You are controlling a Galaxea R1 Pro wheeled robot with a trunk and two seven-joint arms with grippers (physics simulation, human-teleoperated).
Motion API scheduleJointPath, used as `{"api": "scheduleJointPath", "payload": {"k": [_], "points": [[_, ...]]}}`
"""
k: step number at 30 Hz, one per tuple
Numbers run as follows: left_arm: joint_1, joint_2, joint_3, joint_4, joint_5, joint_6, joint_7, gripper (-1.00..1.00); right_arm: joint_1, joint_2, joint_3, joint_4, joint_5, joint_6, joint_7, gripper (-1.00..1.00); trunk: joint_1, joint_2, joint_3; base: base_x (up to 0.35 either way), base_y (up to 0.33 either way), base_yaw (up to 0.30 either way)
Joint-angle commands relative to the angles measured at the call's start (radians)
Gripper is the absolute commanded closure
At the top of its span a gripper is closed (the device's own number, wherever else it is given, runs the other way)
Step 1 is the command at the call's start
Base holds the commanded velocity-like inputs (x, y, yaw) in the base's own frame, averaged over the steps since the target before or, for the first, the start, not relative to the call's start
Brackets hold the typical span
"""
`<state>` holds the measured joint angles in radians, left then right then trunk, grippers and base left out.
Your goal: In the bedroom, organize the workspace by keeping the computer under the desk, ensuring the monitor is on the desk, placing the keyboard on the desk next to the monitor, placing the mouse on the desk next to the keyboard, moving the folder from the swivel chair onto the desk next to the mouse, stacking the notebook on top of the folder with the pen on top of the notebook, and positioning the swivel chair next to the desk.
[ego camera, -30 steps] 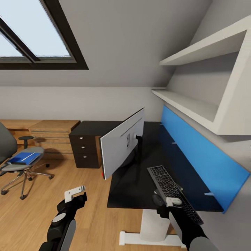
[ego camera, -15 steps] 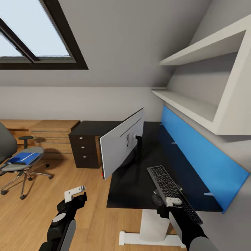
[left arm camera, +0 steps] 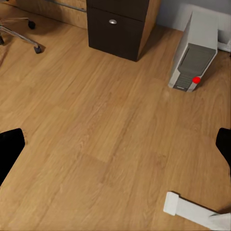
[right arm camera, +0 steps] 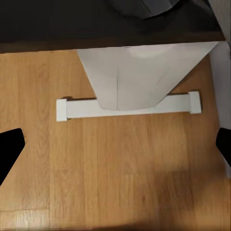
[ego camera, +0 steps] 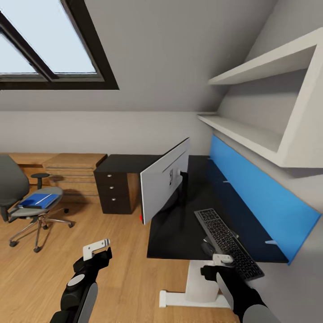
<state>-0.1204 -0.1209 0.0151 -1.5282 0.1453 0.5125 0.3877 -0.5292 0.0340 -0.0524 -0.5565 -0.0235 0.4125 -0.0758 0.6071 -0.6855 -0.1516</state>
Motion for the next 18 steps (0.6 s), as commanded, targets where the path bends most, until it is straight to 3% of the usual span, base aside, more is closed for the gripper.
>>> {"api": "scheduleJointPath", "payload": {"k": [1, 9, 18], "points": [[-0.001, 0.000, 0.000, -0.001, 0.010, 0.003, 0.007, -1.00, 0.000, 0.001, -0.003, -0.002, -0.003, 0.005, -0.003, -1.00, 0.000, -0.002, -0.002, -0.104, 0.098, 0.000], [-0.001, -0.001, 0.000, -0.013, 0.012, 0.002, 0.007, -1.00, 0.000, 0.005, -0.001, -0.002, -0.002, 0.006, -0.002, -1.00, 0.000, -0.002, -0.002, -0.031, 0.029, 0.000], [-0.001, -0.003, 0.000, -0.030, 0.013, 0.003, 0.007, -1.00, 0.000, 0.006, -0.001, -0.002, -0.001, 0.005, -0.002, -1.00, 0.035, -0.065, -0.030, -0.002, 0.002, 0.000]]}}
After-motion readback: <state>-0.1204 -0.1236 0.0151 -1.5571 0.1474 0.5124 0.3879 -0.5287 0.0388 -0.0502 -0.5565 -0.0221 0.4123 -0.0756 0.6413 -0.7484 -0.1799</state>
